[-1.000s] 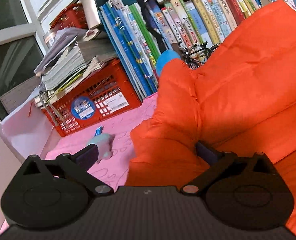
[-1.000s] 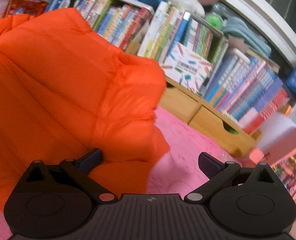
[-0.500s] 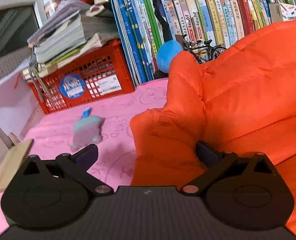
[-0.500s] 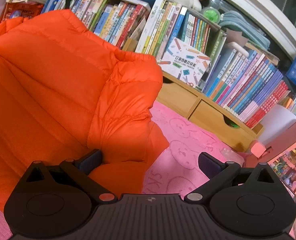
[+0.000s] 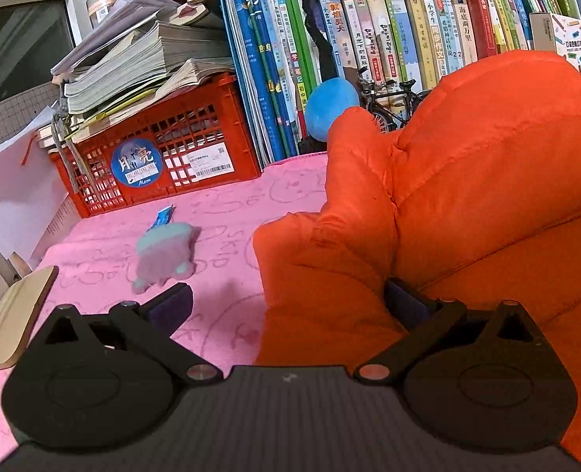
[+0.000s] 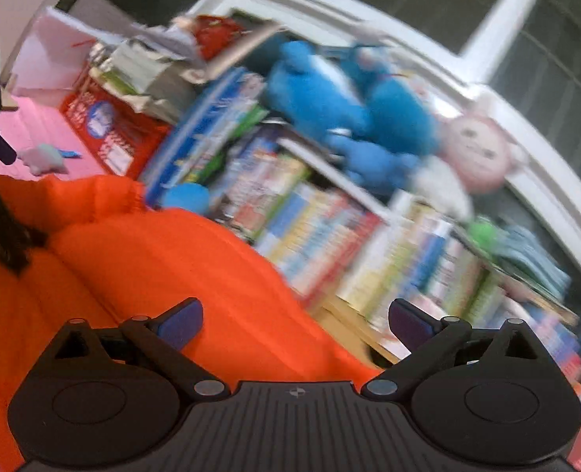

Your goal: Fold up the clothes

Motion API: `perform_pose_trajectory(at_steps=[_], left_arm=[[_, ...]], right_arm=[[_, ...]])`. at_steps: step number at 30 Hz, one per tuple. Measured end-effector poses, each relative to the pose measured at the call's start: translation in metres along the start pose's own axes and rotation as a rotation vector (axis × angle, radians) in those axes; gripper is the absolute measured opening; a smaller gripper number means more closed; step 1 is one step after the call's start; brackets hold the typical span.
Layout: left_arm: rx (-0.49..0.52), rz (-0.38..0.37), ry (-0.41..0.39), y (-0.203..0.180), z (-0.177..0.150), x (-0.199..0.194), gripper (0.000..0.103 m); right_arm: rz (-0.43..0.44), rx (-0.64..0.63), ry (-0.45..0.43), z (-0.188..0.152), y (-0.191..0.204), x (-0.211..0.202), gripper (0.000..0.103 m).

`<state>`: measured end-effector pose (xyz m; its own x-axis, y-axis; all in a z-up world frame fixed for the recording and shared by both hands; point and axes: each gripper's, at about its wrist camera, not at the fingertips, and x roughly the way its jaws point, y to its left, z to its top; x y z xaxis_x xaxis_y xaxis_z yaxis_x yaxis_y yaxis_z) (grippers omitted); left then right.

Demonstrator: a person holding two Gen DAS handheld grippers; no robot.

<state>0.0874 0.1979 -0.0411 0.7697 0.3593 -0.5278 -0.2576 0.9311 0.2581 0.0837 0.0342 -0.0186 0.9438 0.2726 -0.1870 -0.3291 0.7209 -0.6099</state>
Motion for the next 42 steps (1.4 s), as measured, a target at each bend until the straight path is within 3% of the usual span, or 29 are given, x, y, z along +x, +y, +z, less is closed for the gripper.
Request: perform_pose_trajectory(at_steps=[5,7,10,14,17,20,23,27,30,33,37,42], left_arm=[[-0.012,-0.008,0.001,0.001,0.001,0.0,0.103],[-0.016,-0.014,0.002,0.002,0.001,0.001,0.103],[-0.013,-0.015,-0.001,0.001,0.001,0.0,0.103],[-0.003,-0.014,-0.007,-0.001,0.001,-0.001,0.103],[0.017,0.006,-0.023,-0.006,0.002,-0.004,0.103],[0.088,0.107,-0.078,-0.024,0.005,-0.014,0.103],[0.118,0.168,-0.117,-0.039,0.018,-0.034,0.095],[0.03,0.067,-0.278,-0.049,0.052,-0.082,0.099],[0.111,0.025,-0.335,-0.087,0.074,-0.09,0.1],[0.207,-0.031,-0.266,-0.134,0.086,-0.061,0.1],[0.264,0.02,-0.129,-0.16,0.082,0.002,0.102],[0.179,0.036,-0.091,-0.128,0.079,0.033,0.103]], right_arm=[[-0.031,-0.015,0.081,-0.008,0.018,0.045,0.102],[-0.043,0.056,0.115,-0.017,0.0,0.049,0.102],[-0.166,0.1,0.181,-0.039,-0.034,0.056,0.102],[-0.191,0.252,0.292,-0.07,-0.081,0.067,0.102],[-0.205,0.302,0.334,-0.09,-0.095,0.072,0.102],[-0.169,0.374,0.356,-0.101,-0.1,0.074,0.102],[-0.186,0.335,0.361,-0.099,-0.09,0.076,0.102],[-0.182,0.331,0.371,-0.099,-0.088,0.076,0.102],[-0.165,0.357,0.378,-0.101,-0.093,0.078,0.103],[-0.166,0.362,0.378,-0.101,-0.093,0.078,0.103],[-0.162,0.374,0.38,-0.103,-0.094,0.078,0.103],[-0.137,0.417,0.389,-0.107,-0.101,0.08,0.103]])
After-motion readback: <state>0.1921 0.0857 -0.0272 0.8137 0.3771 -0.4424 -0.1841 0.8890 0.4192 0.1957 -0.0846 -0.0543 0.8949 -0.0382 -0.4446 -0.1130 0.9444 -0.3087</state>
